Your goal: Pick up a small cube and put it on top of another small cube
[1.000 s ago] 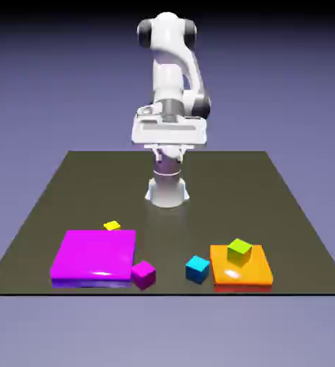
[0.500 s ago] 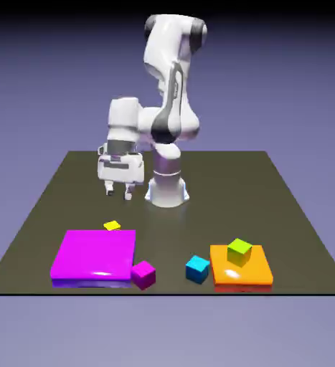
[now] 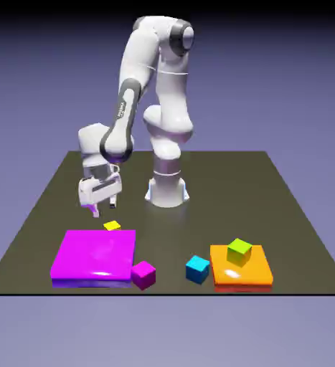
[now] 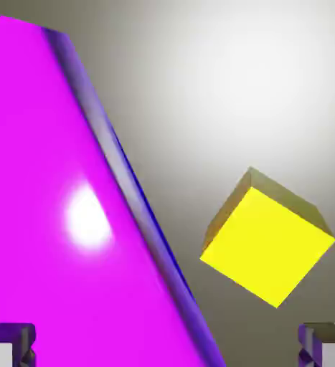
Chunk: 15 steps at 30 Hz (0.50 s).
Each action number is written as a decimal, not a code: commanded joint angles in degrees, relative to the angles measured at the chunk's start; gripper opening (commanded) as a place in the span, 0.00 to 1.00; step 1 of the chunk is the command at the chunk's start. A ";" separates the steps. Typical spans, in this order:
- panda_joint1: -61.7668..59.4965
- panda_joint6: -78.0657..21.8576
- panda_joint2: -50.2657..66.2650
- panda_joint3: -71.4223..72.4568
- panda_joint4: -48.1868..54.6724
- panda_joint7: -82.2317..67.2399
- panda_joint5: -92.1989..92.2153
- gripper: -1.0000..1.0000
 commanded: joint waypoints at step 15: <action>-5.88 8.08 22.73 4.21 7.36 -13.38 26.18 0.50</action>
